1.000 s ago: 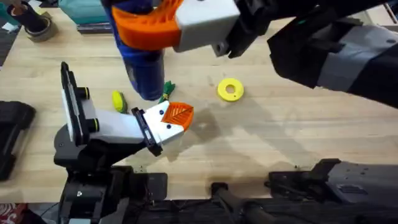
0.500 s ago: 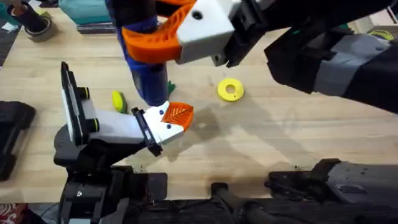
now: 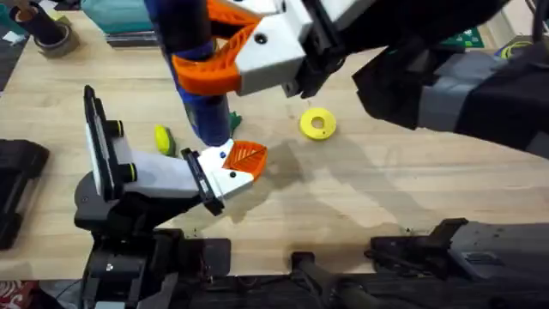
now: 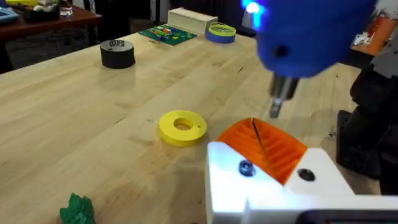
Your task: Pick up the gripper from the table and insert it into the empty holder that is missing its gripper. Then pick up a screw, insert it into the mounting hole, and use the screwdriver to tighten it. Finally, clean up the table by picking up the vegetable and placing it into the bucket.
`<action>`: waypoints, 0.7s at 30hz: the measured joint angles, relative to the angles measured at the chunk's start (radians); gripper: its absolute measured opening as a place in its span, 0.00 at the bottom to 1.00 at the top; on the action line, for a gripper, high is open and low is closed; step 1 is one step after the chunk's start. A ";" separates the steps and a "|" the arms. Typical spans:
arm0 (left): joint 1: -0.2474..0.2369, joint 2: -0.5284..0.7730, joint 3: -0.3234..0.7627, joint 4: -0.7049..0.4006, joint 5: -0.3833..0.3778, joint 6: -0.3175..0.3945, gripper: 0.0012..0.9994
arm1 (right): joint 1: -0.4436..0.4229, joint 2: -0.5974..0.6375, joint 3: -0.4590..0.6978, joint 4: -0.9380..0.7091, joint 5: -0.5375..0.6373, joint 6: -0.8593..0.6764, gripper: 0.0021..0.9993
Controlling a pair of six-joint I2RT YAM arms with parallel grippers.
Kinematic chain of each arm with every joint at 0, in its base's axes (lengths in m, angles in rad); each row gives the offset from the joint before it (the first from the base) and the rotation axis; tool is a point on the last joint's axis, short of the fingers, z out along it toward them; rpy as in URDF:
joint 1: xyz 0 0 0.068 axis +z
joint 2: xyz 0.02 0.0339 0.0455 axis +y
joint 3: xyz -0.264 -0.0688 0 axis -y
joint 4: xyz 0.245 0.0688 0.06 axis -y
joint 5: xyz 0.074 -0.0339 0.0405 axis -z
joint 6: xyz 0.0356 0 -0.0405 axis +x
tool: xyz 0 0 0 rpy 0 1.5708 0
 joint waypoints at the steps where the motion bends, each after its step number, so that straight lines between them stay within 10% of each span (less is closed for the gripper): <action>1: 0.000 0.000 0.000 0.000 0.000 0.000 0.00 | 0.000 0.007 0.000 0.000 0.000 -0.002 0.02; 21: 0.000 0.000 0.000 0.000 0.000 0.000 0.00 | 0.000 0.059 -0.003 0.005 -0.007 -0.016 0.02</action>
